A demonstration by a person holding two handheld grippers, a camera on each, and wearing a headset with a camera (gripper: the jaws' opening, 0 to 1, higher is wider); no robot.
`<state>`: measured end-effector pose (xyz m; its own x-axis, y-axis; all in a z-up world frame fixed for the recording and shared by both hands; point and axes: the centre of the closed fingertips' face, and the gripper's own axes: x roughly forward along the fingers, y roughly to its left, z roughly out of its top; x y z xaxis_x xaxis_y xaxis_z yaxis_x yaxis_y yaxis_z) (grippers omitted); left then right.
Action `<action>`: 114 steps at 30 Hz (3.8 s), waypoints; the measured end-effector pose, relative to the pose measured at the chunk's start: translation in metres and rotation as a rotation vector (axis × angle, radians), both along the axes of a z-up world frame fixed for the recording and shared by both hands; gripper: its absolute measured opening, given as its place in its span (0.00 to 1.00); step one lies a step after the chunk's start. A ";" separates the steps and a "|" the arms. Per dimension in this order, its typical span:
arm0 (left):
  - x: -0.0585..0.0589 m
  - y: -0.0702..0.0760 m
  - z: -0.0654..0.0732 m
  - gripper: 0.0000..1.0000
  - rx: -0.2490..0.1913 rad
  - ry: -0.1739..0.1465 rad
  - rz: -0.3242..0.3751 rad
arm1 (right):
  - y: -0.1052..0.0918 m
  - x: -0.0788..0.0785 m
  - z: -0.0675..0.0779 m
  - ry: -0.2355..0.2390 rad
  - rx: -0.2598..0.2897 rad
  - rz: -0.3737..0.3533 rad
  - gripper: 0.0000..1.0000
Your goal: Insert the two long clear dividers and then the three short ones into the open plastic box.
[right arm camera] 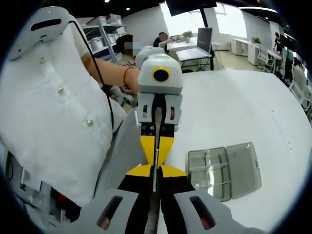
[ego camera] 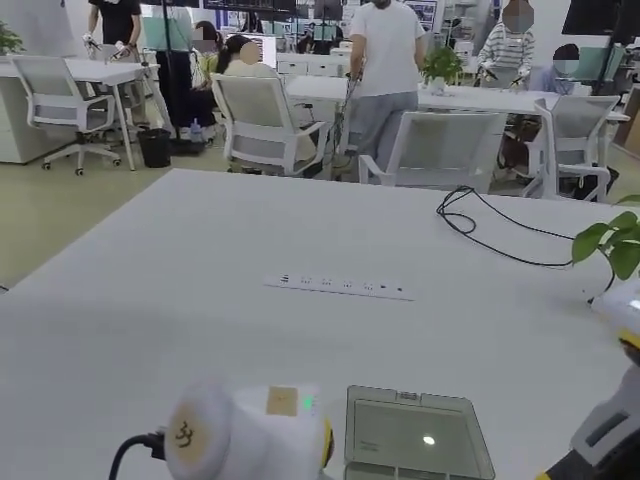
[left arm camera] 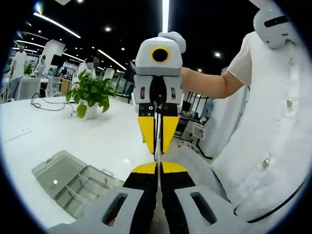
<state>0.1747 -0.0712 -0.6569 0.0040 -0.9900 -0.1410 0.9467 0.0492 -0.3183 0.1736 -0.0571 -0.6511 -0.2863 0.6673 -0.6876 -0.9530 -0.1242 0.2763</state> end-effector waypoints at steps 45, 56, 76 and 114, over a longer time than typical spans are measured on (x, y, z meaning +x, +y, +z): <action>0.025 0.047 -0.035 0.25 0.130 -0.036 0.165 | 0.003 0.028 -0.004 -0.099 0.005 -0.067 0.03; 0.039 0.072 -0.054 0.53 0.195 -0.069 0.236 | 0.002 0.051 -0.017 -0.136 -0.022 -0.103 0.03; 0.042 0.090 -0.085 0.82 0.291 -0.073 0.250 | 0.001 0.094 -0.065 -0.190 -0.066 -0.139 0.03; 0.044 0.085 -0.091 0.93 0.279 -0.047 0.253 | 0.005 0.104 -0.116 -0.219 -0.075 -0.125 0.03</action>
